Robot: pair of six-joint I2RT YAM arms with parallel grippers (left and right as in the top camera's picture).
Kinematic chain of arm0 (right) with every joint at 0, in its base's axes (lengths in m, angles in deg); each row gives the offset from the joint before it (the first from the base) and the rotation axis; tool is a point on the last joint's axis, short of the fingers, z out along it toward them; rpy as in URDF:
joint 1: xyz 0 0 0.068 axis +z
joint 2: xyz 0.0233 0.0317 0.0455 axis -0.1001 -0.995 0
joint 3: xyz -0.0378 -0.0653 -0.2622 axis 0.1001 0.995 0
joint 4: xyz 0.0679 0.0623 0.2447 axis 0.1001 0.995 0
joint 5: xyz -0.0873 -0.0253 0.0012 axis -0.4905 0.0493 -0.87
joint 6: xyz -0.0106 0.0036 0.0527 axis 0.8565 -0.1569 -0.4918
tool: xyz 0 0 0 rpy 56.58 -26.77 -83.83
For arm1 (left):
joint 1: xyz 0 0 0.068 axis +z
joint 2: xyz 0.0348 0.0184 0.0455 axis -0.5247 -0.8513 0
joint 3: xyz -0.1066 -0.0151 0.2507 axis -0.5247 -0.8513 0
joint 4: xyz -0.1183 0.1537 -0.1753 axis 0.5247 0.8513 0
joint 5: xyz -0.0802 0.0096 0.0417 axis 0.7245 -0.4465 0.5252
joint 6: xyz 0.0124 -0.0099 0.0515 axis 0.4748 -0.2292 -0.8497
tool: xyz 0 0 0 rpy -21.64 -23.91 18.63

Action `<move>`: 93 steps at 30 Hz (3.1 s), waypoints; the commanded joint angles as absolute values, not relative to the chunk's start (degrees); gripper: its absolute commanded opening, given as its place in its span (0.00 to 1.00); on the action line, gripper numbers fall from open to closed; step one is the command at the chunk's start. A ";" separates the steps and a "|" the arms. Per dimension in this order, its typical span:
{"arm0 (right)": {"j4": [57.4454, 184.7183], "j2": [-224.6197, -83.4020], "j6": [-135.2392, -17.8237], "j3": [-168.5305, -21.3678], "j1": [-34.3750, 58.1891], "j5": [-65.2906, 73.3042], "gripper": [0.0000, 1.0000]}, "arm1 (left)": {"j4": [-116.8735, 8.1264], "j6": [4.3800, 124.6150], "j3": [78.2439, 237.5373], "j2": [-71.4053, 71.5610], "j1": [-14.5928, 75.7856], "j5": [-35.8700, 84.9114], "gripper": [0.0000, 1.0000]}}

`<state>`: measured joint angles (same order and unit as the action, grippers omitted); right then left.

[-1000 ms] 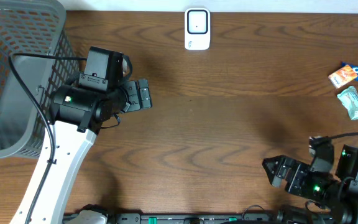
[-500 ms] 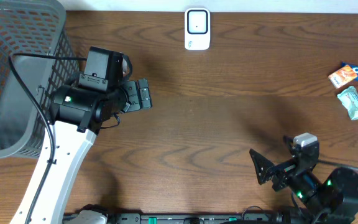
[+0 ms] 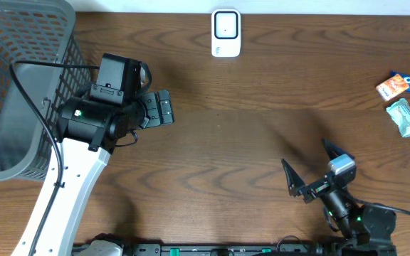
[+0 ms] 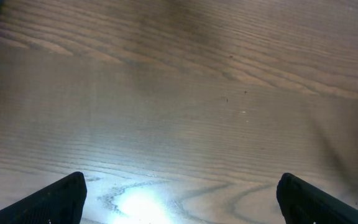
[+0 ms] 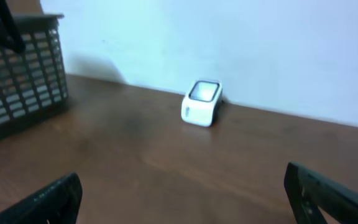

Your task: Scan the item barcode

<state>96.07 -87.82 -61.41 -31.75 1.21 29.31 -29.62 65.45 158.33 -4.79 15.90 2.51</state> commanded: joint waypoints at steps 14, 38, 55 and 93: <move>85.33 -83.51 -67.64 -21.32 6.67 9.07 0.99 | -29.47 64.49 158.48 -5.11 16.20 1.77 0.98; 92.83 -83.51 -66.63 -21.39 6.32 -2.50 0.99 | -29.47 64.49 158.48 -5.11 16.20 1.75 0.98; 92.66 -83.51 -59.79 -21.39 6.45 -0.92 0.99 | -29.47 64.49 158.48 -5.11 16.20 1.77 0.98; 92.46 -83.51 -58.94 -21.39 6.54 -0.92 0.99 | -29.47 64.49 158.48 -5.11 16.20 1.75 0.98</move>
